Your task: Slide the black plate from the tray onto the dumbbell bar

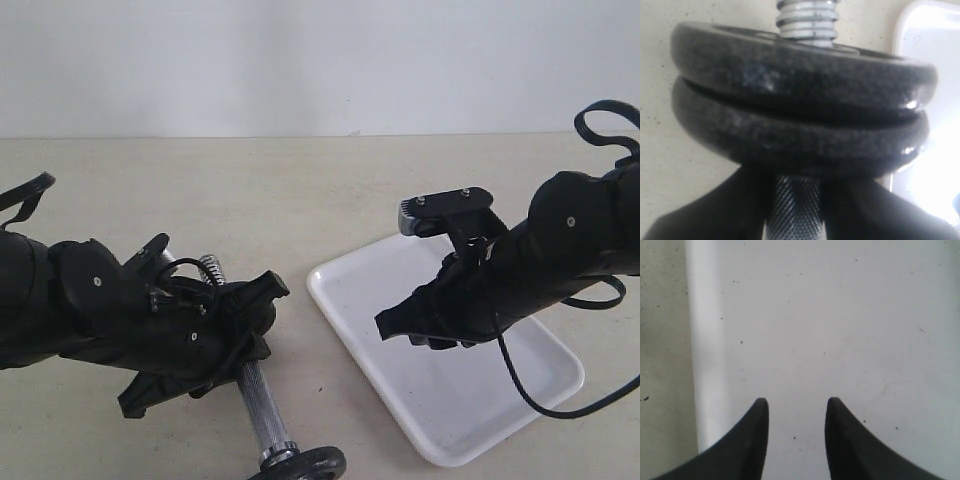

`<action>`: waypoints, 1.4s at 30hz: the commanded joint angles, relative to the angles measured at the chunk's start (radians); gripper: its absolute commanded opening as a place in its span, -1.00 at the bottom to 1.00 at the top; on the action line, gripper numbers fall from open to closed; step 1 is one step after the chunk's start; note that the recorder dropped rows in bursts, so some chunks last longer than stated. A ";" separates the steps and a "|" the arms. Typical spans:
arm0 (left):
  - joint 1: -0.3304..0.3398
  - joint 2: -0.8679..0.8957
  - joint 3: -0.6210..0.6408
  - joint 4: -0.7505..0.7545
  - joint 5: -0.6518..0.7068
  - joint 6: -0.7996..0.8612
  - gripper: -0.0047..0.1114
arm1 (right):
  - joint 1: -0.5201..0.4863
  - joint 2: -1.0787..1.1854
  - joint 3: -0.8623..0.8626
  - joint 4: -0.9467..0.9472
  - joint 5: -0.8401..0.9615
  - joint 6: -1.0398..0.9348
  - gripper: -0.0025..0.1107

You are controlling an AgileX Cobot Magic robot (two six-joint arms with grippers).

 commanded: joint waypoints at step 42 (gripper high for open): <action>-0.005 0.095 -0.006 -0.013 -0.011 0.023 0.28 | 0.000 -0.005 0.001 0.006 -0.003 -0.030 -0.41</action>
